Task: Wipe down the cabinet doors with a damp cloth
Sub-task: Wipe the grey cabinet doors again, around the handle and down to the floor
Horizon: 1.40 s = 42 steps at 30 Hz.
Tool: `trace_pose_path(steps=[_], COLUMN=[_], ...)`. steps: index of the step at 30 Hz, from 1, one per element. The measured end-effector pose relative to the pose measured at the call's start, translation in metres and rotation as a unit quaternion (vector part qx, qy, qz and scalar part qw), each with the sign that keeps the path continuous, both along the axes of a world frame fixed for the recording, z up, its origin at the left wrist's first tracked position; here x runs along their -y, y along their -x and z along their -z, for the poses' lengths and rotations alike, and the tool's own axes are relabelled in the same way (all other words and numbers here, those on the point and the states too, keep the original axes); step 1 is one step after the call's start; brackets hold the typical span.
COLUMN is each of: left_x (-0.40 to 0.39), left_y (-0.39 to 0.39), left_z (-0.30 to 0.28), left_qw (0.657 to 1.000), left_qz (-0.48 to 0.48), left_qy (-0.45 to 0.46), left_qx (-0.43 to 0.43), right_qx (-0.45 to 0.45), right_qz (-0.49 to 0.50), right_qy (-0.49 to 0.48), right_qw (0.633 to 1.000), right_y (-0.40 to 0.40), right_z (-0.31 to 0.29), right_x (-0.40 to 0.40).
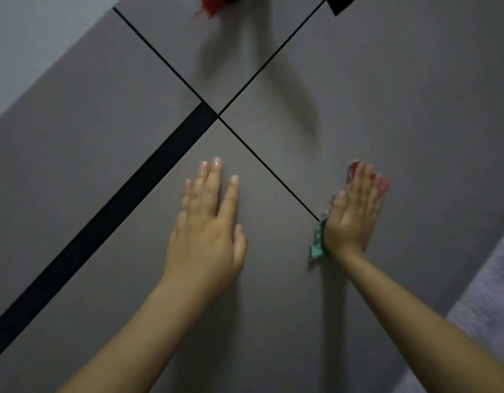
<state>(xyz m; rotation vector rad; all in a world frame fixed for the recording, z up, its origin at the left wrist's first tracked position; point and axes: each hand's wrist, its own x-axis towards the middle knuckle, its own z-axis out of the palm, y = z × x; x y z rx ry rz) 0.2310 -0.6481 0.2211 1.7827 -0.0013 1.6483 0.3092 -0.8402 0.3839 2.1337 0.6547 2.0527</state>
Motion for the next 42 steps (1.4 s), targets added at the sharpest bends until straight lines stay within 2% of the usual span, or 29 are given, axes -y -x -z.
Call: trace_pose_path(steps=[2,3,4,5,6,7,9,12,16,17,18,20,22,24,27,30,31,32,33,34,35,36,39,42], left_x=[0.006,0.011,0.013,0.018,0.020,0.026,0.029,0.045,0.069,0.075,0.081,0.094,0.105,0.116,0.134,0.147,0.153,0.166,0.175,0.191,0.204,0.213,0.231,0.234], left_y=[-0.004,-0.004,-0.004,-0.005,-0.004,-0.005,-0.003,0.001,-0.003,-0.005,-0.007,-0.013,-0.022,-0.030,-0.037,-0.042,-0.043,-0.045,-0.044,-0.045,-0.046,-0.048,-0.061,-0.077], left_z=[0.001,0.000,-0.001,-0.003,-0.005,-0.008,-0.011,-0.035,-0.074,-0.082,-0.090,-0.105,-0.117,-0.128,-0.142,-0.153,-0.155,-0.163,-0.169,-0.177,-0.185,-0.191,-0.195,-0.183], left_qw=[1.000,1.000,1.000,1.000,1.000,1.000,0.999,1.000,0.994,0.992,0.989,0.984,0.978,0.973,0.962,0.955,0.953,0.950,0.948,0.943,0.939,0.936,0.936,0.916], left_qz=[-0.015,-0.021,-0.022,-0.014,-0.009,0.000,0.010,0.022,-0.003,-0.009,-0.012,-0.019,-0.030,-0.039,-0.029,-0.017,-0.011,-0.001,0.010,0.021,0.032,0.040,0.055,-0.039], left_qy=[-0.014,-0.009,0.001,0.012,0.021,0.022,0.027,-0.004,-0.111,-0.128,-0.143,-0.176,-0.205,-0.229,-0.272,-0.293,-0.298,-0.305,-0.310,-0.320,-0.330,-0.337,-0.340,-0.392], left_qx=[-0.006,-0.011,-0.012,-0.012,-0.013,-0.017,-0.019,-0.010,0.020,0.019,0.019,0.025,0.021,0.012,0.018,0.044,0.049,0.061,0.075,0.086,0.092,0.093,0.071,0.070], right_qx=[-0.008,0.001,0.008,0.007,-0.007,-0.016,-0.007,-0.020,0.006,0.010,0.003,-0.014,-0.018,-0.025,-0.020,0.012,0.008,-0.003,-0.028,-0.044,-0.043,-0.032,-0.035,-0.034], right_qz=[-0.025,-0.043,-0.053,-0.056,-0.055,-0.052,-0.037,0.016,0.002,-0.012,-0.026,-0.040,-0.041,-0.034,-0.003,-0.004,-0.010,-0.021,-0.032,-0.040,-0.048,-0.047,-0.015,-0.011], right_qy=[-0.148,-0.142,-0.071,0.044,0.156,0.227,0.264,0.111,-0.137,-0.144,-0.105,0.061,0.154,0.097,-0.093,-0.319,-0.316,-0.239,-0.116,-0.007,0.056,0.067,-0.060,-0.203], right_qw=[0.989,0.989,0.996,0.997,0.986,0.972,0.964,0.993,0.991,0.990,0.994,0.997,0.987,0.994,0.995,0.948,0.949,0.971,0.992,0.998,0.996,0.996,0.997,0.979], right_y=[0.002,0.005,0.008,0.006,0.005,0.002,-0.003,-0.012,-0.016,-0.014,-0.012,-0.008,-0.007,-0.013,-0.029,-0.032,-0.030,-0.029,-0.023,-0.022,-0.023,-0.026,-0.039,-0.046], right_z=[0.012,0.024,0.039,0.055,0.066,0.069,0.060,0.022,0.005,0.010,0.016,0.028,0.021,0.003,-0.030,-0.023,-0.006,0.013,0.032,0.041,0.039,0.031,0.006,-0.001], right_x=[-0.034,-0.048,-0.058,-0.052,-0.043,-0.018,0.032,0.094,0.065,0.052,0.044,0.049,0.079,0.115,0.170,0.151,0.131,0.114,0.098,0.104,0.122,0.147,0.237,0.286])
